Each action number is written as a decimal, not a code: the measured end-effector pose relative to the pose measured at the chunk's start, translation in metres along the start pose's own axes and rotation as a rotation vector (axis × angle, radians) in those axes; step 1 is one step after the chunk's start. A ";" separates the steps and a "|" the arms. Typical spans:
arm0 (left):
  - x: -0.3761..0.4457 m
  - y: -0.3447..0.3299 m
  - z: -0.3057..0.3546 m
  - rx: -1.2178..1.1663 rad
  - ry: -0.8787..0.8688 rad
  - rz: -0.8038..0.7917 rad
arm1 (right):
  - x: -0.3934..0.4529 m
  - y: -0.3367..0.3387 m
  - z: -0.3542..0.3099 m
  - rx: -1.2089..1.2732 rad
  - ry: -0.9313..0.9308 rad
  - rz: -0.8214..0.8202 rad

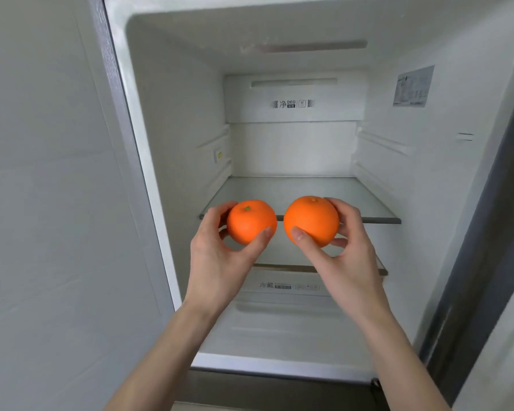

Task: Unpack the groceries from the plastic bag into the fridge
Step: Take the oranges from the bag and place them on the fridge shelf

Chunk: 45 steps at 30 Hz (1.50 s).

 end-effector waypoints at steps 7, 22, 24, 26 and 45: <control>0.061 -0.018 -0.037 0.019 0.026 0.022 | 0.058 -0.026 0.020 -0.048 0.004 0.015; 0.159 -0.058 -0.092 0.173 0.109 -0.045 | 0.171 -0.073 0.073 -0.360 -0.006 -0.020; 0.166 -0.062 -0.097 0.180 0.133 -0.061 | 0.177 -0.077 0.077 -0.407 -0.009 -0.051; 0.171 -0.065 -0.100 0.194 0.162 -0.087 | 0.181 -0.081 0.080 -0.455 -0.006 -0.067; 0.174 -0.069 -0.104 0.420 0.191 -0.156 | 0.189 -0.082 0.088 -0.475 -0.101 -0.174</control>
Point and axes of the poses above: each hand's wrist, its own x-axis towards the middle knuckle, its own y-axis out of the back of the hand, z = x × y, the point moved 1 cm from there along x, towards the middle knuckle, and after that the axes turned 1 degree about -y, right-handed, at the moved point
